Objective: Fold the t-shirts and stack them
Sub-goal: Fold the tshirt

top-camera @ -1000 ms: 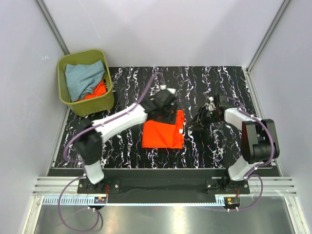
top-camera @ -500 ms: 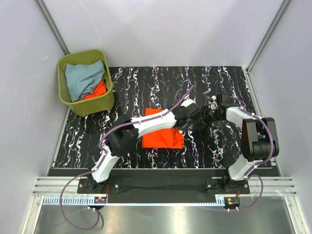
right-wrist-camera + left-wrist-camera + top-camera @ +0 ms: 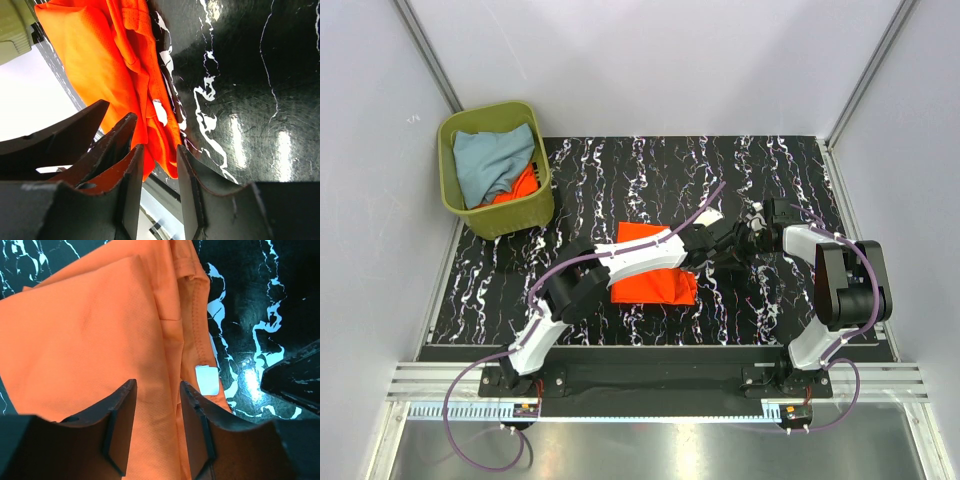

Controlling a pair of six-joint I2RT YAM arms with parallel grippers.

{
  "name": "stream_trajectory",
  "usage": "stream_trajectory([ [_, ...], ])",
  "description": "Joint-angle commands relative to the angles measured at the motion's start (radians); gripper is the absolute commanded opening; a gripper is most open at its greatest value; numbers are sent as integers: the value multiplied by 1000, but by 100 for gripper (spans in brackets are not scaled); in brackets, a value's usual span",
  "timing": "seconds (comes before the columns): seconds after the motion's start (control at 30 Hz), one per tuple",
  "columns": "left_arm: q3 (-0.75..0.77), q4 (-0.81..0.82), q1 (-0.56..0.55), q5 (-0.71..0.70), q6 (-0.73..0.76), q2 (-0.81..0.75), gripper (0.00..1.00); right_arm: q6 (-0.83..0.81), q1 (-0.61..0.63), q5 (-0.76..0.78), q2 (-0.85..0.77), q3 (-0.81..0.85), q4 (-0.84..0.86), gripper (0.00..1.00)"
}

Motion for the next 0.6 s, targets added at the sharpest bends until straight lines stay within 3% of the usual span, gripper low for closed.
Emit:
stream_trajectory([
  [0.0,47,7,-4,-39,13,29,44,12,-6,-42,0,-7,45,40],
  [0.2,52,7,-6,-73,36,55,42,17,-4,-49,2,-6,51,39],
  [0.57,50,10,-6,-107,58,26,5,49,-3,-111,43,-19,113,33],
])
